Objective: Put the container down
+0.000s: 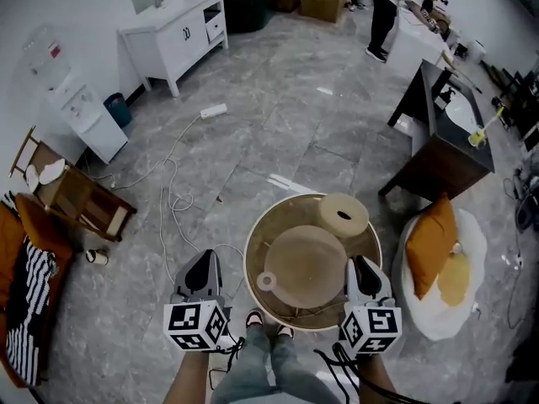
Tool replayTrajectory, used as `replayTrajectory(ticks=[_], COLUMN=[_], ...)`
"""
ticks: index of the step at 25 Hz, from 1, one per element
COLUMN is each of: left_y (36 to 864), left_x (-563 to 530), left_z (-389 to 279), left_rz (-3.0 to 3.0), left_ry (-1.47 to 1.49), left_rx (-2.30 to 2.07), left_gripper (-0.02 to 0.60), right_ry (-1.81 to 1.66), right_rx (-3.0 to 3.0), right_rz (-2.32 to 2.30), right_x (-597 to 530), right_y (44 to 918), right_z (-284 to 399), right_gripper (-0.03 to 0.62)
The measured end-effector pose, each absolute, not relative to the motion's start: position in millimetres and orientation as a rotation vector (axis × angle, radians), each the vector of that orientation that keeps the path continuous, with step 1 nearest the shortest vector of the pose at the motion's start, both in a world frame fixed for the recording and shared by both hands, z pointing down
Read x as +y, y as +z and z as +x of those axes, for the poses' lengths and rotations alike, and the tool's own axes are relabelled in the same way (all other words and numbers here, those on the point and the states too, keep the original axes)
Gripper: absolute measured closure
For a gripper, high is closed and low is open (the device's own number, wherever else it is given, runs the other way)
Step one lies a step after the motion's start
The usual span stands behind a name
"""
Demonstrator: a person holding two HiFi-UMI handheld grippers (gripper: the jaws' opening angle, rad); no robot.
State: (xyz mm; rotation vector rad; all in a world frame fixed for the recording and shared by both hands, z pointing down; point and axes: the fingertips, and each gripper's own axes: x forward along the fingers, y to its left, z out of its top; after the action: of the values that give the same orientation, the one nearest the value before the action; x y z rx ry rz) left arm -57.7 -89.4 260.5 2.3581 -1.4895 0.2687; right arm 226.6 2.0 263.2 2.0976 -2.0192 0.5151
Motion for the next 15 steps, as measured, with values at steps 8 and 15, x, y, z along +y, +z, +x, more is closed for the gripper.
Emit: replayTrajectory(ticks=[8,15], left_y=[204,185], left_x=[-98,-110], left_z=[-26,6], left_rz=[2.516,2.588], left_ry=[0.26,0.236], left_rx=[-1.443,-1.384], left_gripper=[0.577,0.577], right_ry=[0.444,0.435], right_rx=[-1.733,-1.616], right_rz=[2.401,2.518], right_x=[76,106], right_y=[218,207], right_z=[329,367], right_gripper=[0.588,0.588])
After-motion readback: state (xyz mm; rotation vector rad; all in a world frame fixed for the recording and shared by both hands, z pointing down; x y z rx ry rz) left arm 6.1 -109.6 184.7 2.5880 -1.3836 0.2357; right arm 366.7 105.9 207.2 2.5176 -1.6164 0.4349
